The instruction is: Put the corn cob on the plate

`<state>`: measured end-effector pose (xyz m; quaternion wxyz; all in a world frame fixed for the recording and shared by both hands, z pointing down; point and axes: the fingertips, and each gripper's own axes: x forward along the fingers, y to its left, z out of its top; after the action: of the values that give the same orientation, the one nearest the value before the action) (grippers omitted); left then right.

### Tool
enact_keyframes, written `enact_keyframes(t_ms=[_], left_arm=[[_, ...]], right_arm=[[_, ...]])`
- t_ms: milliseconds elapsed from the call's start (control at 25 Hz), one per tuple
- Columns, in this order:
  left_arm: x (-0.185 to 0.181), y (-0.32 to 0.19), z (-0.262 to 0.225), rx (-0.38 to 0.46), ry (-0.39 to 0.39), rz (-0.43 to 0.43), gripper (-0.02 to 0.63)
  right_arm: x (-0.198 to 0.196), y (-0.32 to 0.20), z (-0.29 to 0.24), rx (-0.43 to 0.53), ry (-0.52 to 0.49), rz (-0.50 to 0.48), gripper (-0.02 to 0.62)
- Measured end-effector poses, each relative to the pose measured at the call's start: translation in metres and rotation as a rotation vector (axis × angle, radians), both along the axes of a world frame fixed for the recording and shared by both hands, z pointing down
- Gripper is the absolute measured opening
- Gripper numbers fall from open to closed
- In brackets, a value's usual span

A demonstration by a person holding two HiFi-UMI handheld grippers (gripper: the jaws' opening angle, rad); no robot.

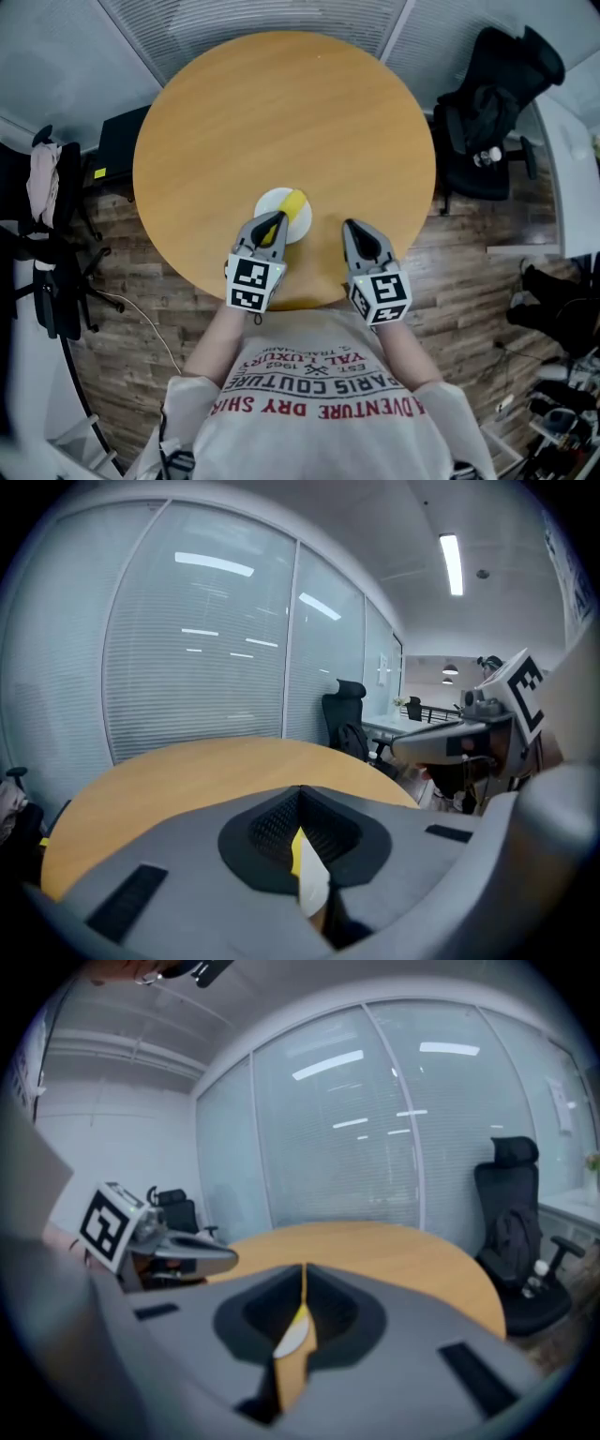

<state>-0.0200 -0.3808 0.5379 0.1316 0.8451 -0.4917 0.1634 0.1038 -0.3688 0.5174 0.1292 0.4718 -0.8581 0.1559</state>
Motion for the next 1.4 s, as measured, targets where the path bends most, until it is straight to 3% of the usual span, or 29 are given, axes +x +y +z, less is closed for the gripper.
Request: enact_keyframes(t_ms=[240,520,840,1080,1400], left_arm=[[-0.007,0.031,-0.07,0.18,0.019,-0.066,0.032],[-0.025,0.07,-0.119,0.311,0.054,-0.11,0.032],[-0.019,0.096,-0.132,0.326,0.078,-0.053,0.032],[-0.021,0.095,-0.136,0.304,0.102,-0.087,0.032],[-0.01,0.082,-0.141,0.299,0.087,-0.067,0.032]], right_arm=[[-0.003,0.023,-0.037,0.087,-0.059,-0.086,0.029],[-0.006,0.048,-0.062,0.156,-0.067,-0.151,0.03],[-0.001,0.06,-0.068,0.171,-0.049,-0.167,0.029],[-0.001,0.06,-0.07,0.176,-0.04,-0.172,0.029],[0.007,0.051,-0.075,0.184,-0.033,-0.166,0.029]])
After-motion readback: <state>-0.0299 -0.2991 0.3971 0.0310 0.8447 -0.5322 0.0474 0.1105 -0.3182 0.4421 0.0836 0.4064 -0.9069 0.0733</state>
